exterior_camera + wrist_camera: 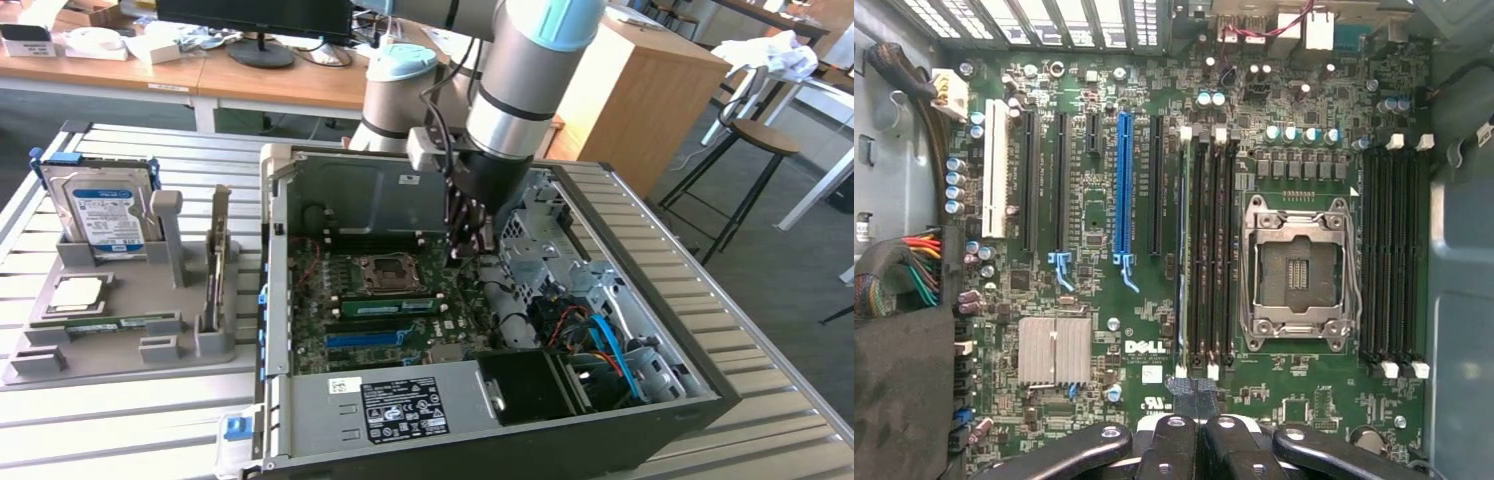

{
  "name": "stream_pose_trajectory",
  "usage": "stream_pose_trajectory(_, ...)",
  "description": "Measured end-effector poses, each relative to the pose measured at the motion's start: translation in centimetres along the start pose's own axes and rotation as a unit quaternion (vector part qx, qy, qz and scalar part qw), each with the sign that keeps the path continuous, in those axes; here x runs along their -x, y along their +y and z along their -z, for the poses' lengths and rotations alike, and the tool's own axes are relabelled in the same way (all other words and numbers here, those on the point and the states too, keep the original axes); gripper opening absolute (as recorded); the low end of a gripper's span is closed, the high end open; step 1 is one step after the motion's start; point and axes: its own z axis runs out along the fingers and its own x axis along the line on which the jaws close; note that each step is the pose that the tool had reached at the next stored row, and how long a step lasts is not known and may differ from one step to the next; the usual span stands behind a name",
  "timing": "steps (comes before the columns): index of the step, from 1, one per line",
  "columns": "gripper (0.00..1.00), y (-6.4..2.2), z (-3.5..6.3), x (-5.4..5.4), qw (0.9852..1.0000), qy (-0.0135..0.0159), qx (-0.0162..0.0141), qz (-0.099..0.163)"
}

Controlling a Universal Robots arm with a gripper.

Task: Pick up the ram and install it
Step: 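Insert the ram into the slot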

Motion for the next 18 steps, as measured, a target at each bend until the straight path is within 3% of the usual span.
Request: stream_pose_trajectory(18,0.1,-0.01,-0.38,-0.01,1.0,0.0,-0.0001,0.0)
